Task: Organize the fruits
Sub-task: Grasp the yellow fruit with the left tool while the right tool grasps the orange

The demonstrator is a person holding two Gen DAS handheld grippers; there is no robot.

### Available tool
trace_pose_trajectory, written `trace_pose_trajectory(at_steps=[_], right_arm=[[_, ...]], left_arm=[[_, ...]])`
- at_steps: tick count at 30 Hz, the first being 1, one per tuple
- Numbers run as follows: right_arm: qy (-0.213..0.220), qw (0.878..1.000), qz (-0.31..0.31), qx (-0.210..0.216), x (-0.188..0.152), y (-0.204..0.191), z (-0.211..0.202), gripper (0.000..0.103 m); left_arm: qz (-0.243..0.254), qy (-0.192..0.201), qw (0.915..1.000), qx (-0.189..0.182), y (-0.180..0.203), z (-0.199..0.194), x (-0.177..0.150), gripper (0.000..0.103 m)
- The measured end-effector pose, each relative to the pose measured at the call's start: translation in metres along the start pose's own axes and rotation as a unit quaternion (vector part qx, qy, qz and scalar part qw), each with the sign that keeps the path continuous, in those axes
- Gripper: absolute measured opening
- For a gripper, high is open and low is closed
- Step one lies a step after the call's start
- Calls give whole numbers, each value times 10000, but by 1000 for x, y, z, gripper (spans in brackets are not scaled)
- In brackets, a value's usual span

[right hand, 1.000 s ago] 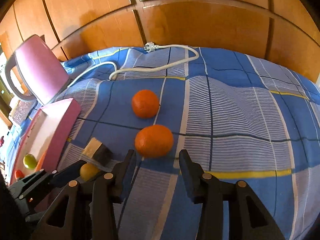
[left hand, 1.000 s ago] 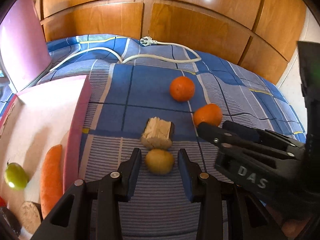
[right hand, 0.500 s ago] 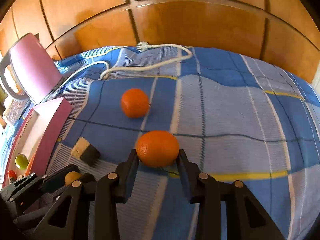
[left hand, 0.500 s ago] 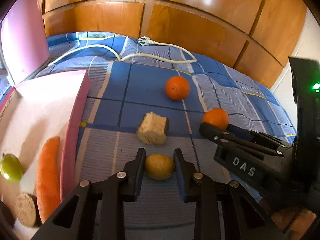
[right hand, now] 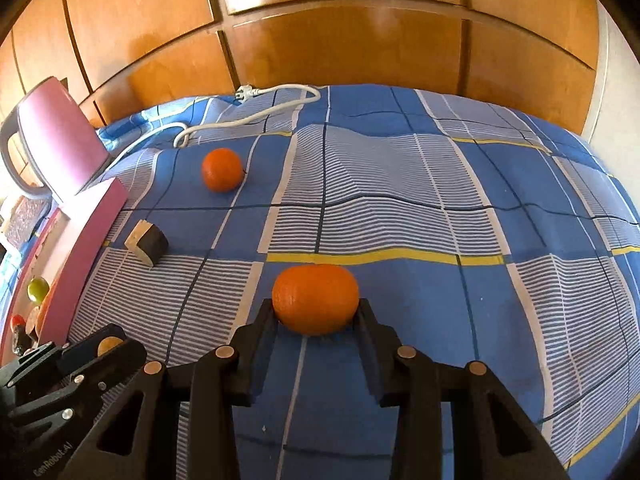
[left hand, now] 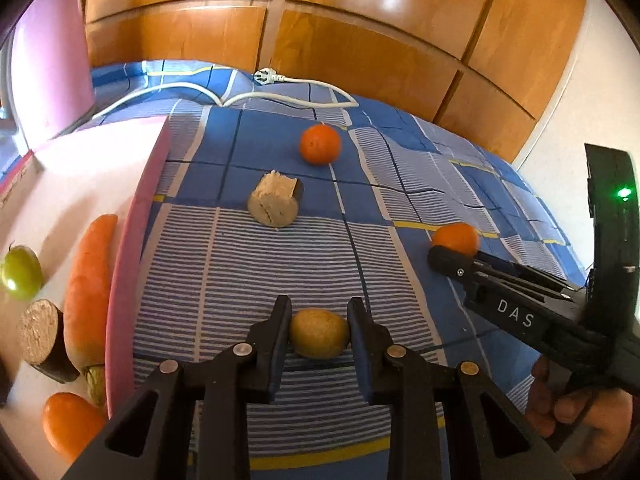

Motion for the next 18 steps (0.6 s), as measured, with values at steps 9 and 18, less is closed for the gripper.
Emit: trace_pose_trajectory(at_steps=[9, 18], right_arm=[[112, 9999, 86, 25, -1, 0, 2, 40], [143, 9998, 99, 55, -2, 0, 3, 40]], left_arm=[[160, 128, 9995, 259, 3, 3, -2, 30], [366, 238, 9981, 438, 6, 5, -6, 30]])
Point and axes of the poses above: each gripper's, at about its wrist camera, not at the fingertips, and z roughly the way its jaws point, y to its right, x to its top, the point moved 7 cm from there along z, roughly the way its jaws point, and after that the axes turned 2 degrees about z, right-handed, at the moved point
